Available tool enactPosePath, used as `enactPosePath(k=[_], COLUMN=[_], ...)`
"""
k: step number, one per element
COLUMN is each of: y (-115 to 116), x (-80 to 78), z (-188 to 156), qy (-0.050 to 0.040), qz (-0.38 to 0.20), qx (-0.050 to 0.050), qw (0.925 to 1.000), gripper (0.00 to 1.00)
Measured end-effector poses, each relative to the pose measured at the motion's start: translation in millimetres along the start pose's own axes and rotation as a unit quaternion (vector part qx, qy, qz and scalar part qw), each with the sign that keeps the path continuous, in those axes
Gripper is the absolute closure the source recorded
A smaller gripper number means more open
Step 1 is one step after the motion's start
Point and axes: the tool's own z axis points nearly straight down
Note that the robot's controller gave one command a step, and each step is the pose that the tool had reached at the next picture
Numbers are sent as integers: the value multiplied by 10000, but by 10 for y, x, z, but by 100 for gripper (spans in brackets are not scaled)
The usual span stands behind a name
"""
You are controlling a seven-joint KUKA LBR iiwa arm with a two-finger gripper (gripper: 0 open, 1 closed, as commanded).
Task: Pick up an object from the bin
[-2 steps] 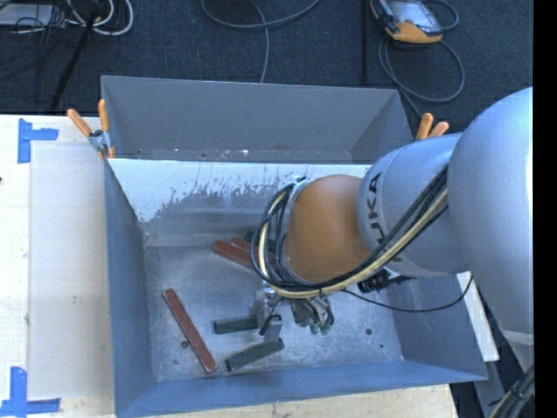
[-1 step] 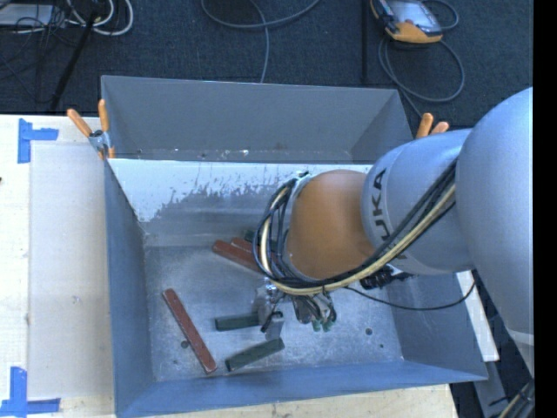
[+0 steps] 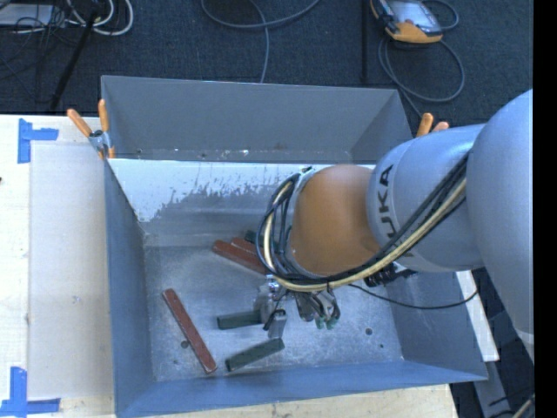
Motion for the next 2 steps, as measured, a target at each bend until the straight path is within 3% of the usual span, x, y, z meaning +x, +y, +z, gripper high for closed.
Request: enactPosePath(k=[2], y=[0], x=[-11], z=[-265], qy=[-23], qz=[2], qx=[-2], qw=[10000], gripper=[100])
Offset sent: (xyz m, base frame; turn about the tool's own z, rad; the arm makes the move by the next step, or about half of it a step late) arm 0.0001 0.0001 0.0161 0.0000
